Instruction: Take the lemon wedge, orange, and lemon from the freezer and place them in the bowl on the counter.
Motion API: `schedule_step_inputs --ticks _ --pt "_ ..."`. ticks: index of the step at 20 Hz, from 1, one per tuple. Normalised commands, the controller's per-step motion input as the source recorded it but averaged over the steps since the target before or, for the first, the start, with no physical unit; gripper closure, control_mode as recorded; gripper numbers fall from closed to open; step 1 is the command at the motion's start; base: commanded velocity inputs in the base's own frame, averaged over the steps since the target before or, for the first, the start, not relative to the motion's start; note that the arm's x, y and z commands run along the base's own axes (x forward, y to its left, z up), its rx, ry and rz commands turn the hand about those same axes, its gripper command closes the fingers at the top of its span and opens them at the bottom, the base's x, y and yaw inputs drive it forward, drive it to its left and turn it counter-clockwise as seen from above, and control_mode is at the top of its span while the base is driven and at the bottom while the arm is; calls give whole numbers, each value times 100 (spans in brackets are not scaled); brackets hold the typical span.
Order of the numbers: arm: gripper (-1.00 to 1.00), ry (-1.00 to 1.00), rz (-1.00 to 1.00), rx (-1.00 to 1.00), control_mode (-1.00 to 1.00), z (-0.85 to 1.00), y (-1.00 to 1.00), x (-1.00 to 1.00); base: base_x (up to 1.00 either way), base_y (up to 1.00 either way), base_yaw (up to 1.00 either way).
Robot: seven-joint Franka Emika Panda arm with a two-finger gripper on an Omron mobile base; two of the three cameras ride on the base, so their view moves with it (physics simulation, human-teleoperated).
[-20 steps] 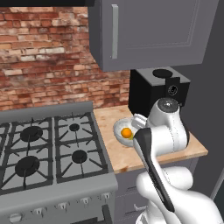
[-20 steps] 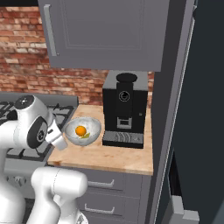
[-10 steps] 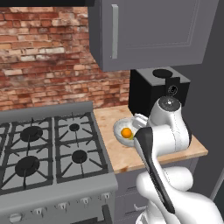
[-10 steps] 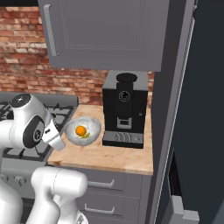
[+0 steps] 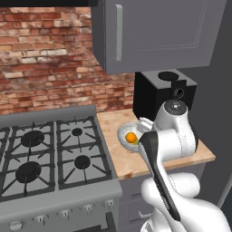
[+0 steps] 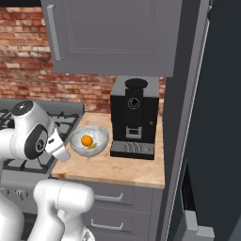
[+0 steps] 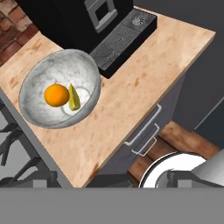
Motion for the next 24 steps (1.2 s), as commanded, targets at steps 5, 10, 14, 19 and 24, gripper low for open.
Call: schedule_step_inputs --ticks 5,10,14,19,24 --pt "-100 0 0 0 -100 0 0 0 0 0 0" --pt "-100 0 0 0 -100 0 0 0 0 0 0" --pt "-100 0 0 0 -100 0 0 -2 0 0 0" --pt "-100 0 0 0 -100 0 0 -3 0 0 0" --pt "-100 0 0 0 -100 0 0 -4 0 0 0"
